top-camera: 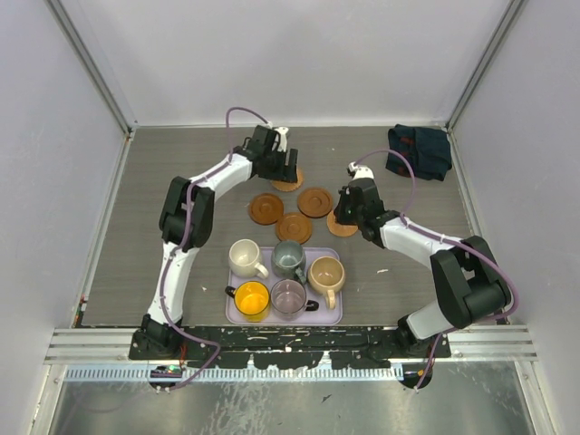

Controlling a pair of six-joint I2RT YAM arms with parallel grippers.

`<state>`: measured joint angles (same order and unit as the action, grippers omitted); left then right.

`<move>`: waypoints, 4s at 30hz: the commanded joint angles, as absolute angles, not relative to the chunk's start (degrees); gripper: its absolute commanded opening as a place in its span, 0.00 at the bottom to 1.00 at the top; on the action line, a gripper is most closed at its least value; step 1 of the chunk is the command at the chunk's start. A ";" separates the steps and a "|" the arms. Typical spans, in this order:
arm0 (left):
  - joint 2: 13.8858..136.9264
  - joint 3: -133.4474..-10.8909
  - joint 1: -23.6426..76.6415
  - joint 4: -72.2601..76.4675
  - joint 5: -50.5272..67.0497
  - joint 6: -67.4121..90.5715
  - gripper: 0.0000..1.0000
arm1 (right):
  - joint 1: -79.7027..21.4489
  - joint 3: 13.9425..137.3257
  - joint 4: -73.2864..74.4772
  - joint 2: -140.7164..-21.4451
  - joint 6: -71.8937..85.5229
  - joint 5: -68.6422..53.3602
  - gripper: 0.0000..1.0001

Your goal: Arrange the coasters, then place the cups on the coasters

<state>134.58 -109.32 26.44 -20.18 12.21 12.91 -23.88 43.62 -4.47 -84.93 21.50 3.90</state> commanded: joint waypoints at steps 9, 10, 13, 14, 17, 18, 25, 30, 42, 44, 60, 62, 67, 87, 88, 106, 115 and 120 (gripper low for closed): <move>133.68 -108.48 16.99 -30.60 7.81 21.40 0.75 | -23.75 43.42 -4.30 -84.72 23.12 5.01 0.04; 133.43 -108.29 16.49 -30.93 7.13 21.51 0.75 | -23.80 43.42 -4.29 -84.77 23.18 5.01 0.04; 132.08 -106.41 14.98 -31.19 4.79 21.70 0.76 | -23.75 43.42 -4.15 -85.05 23.20 5.13 0.04; 131.56 -105.78 14.54 -31.07 3.93 21.66 0.76 | -23.77 43.48 -4.06 -85.20 23.20 5.37 0.04; 130.11 -104.05 13.39 -31.01 1.20 21.25 0.76 | -23.74 43.64 -3.42 -85.87 23.33 6.60 0.04; 129.64 -103.52 13.02 -30.96 0.35 21.01 0.76 | -23.76 43.78 -2.98 -86.18 23.42 7.12 0.04; 126.76 -100.21 10.07 -31.85 -4.43 20.57 0.76 | -23.43 45.32 -0.19 -88.57 24.48 9.34 0.04; 124.03 -96.42 7.80 -31.59 -6.36 21.04 0.76 | -22.85 46.54 1.14 -90.40 24.84 9.71 0.04; 118.71 -88.74 4.32 -26.57 -3.64 22.65 0.76 | -16.96 59.55 8.15 -103.75 24.61 11.88 0.02; 116.49 -86.70 4.33 -22.75 -1.67 22.80 0.76 | -16.09 61.89 8.09 -105.91 24.09 13.52 0.02; 96.96 -67.04 4.36 -6.99 4.10 21.03 0.66 | -11.33 72.55 6.25 -112.75 21.61 15.71 0.02; 96.11 -65.41 4.32 -7.26 4.18 21.16 0.64 | -11.29 71.75 5.27 -111.66 21.07 15.73 0.02; 97.95 -64.52 4.31 -7.21 4.45 21.77 0.58 | -11.33 70.55 3.55 -109.26 20.04 15.32 0.02; 108.31 -71.22 4.42 -11.14 2.40 23.67 0.05 | -11.37 63.14 1.46 -101.89 17.46 15.08 0.03; 108.58 -71.57 4.40 -11.41 2.19 23.86 0.04 | -11.34 63.26 1.49 -102.25 17.49 14.93 0.03; 118.59 -87.00 4.31 -21.44 -2.80 25.57 0.05 | -11.34 74.69 3.09 -113.76 15.69 13.04 0.03; 124.79 -94.64 3.42 -23.76 -3.30 25.97 0.05 | -11.29 80.57 4.81 -118.44 15.26 13.13 0.03; 127.30 -97.63 2.25 -23.46 -1.64 26.40 0.05 | -10.97 81.28 4.87 -119.47 14.86 13.59 0.03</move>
<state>125.10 -94.85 3.77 -22.83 -2.07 25.54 -11.44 79.20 4.93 -118.83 15.99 13.19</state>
